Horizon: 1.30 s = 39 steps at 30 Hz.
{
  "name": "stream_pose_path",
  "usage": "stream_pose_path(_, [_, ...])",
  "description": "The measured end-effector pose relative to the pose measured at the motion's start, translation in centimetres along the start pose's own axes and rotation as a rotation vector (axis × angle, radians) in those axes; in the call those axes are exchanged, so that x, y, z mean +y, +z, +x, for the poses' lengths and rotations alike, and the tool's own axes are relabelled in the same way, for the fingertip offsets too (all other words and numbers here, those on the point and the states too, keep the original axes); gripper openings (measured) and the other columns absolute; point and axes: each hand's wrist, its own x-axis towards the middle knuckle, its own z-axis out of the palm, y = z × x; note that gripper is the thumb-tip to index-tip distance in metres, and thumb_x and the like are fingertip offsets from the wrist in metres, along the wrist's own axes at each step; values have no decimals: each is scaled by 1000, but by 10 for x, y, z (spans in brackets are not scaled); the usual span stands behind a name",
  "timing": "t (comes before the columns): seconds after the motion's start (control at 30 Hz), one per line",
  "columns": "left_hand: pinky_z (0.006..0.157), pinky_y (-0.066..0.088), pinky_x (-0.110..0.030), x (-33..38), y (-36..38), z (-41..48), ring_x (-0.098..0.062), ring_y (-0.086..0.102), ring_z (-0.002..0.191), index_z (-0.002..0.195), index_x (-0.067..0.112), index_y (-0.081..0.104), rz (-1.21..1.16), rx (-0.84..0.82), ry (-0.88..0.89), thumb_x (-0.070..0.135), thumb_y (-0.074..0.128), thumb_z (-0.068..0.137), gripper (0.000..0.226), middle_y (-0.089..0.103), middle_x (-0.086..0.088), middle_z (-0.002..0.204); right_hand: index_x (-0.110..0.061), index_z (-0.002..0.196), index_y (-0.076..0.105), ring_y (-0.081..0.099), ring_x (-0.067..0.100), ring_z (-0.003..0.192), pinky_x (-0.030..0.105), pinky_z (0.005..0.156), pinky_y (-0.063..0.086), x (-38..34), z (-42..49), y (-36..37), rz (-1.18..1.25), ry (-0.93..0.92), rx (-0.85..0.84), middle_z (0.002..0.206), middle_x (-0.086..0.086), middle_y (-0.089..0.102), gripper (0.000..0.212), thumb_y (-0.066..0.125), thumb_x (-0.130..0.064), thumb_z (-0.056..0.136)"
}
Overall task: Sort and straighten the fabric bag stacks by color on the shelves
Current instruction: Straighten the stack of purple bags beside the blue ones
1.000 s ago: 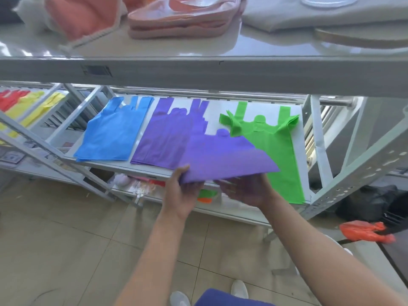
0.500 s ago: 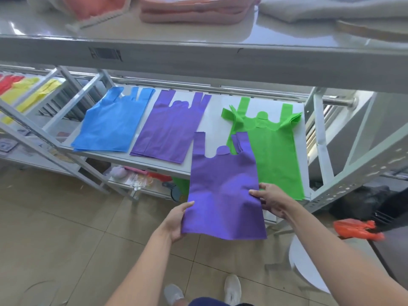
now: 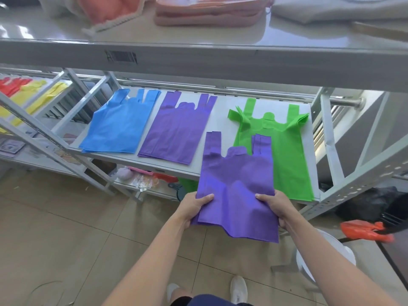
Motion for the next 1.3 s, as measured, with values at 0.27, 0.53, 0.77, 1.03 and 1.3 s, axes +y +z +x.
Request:
stream_pose_path(0.27, [78, 59, -24, 78, -26, 13, -12, 74, 87, 112, 13, 76, -22, -95, 250, 12, 74, 94, 19, 80, 1, 99, -6, 116, 73, 74, 14, 67, 25, 62, 61, -50, -23, 48, 223, -131, 63, 87, 3, 79, 25, 70, -6, 91])
stream_pose_path(0.53, [99, 56, -47, 134, -141, 8, -25, 72, 95, 116, 11, 76, -154, -188, 315, 16, 72, 95, 21, 78, -10, 111, -3, 125, 71, 74, 19, 76, 29, 69, 63, -110, -44, 144, 244, -200, 36, 102, 11, 77, 33, 69, -10, 92])
stream_pose_path(0.77, [85, 58, -33, 201, -211, 52, -22, 71, 95, 125, 12, 72, 31, -242, 372, 18, 56, 107, 25, 78, -3, 104, -8, 123, 70, 76, 20, 75, 32, 67, 63, -160, -16, 212, 169, -187, -23, 96, 7, 79, 28, 63, -7, 96])
stream_pose_path(1.03, [101, 54, -43, 292, -223, 130, -25, 69, 109, 133, 7, 65, 80, -195, 556, 17, 53, 108, 30, 73, -11, 121, -7, 115, 70, 73, 17, 73, 31, 71, 60, -249, 74, 236, 228, -470, 65, 85, 3, 78, 23, 60, -1, 96])
stream_pose_path(1.3, [94, 60, -41, 248, -234, 202, -25, 72, 108, 134, 7, 67, 133, -222, 466, 14, 56, 106, 30, 75, -10, 123, -7, 131, 66, 74, 24, 88, 43, 85, 62, -200, 157, 222, 199, -427, 151, 112, 12, 76, 42, 67, -1, 89])
